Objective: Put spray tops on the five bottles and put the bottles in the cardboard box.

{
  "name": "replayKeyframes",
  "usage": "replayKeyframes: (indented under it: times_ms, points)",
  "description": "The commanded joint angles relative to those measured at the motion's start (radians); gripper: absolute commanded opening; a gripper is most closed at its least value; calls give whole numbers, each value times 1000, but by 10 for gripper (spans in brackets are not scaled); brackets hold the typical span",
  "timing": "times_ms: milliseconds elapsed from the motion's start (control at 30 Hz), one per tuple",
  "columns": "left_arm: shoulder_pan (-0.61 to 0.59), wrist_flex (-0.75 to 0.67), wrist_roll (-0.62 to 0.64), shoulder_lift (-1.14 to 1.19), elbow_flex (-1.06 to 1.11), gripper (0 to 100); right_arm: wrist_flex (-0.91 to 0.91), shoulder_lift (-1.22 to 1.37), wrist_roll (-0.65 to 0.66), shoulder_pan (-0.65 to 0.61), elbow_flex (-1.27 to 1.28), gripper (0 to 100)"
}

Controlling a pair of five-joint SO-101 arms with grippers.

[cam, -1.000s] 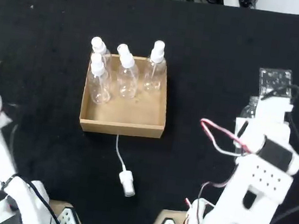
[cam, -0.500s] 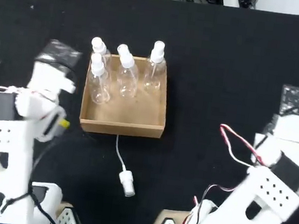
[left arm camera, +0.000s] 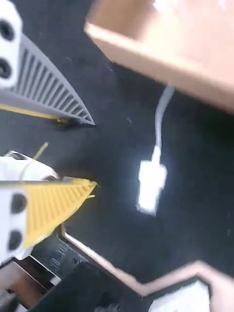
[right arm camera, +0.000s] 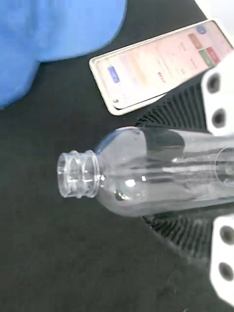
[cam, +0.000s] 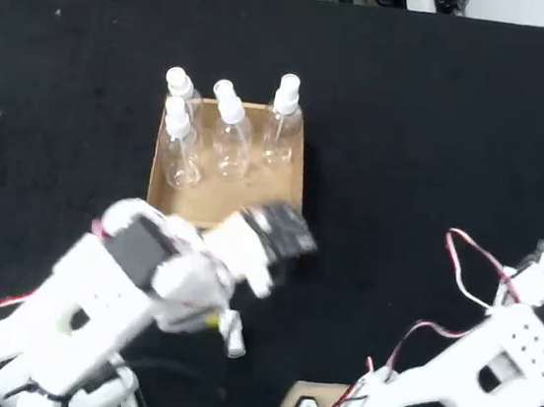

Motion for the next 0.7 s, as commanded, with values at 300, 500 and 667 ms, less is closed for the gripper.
replayKeyframes:
  times_ms: [300, 500, 667]
  points:
    - [128, -476, 95, -15, 367, 251, -34, 282, 15, 147, -286, 11]
    - [128, -582, 92, -14, 463, 254, -34, 358, 15, 147, -328, 11]
    - [128, -643, 94, -14, 492, 254, -34, 374, 15, 147, -334, 11]
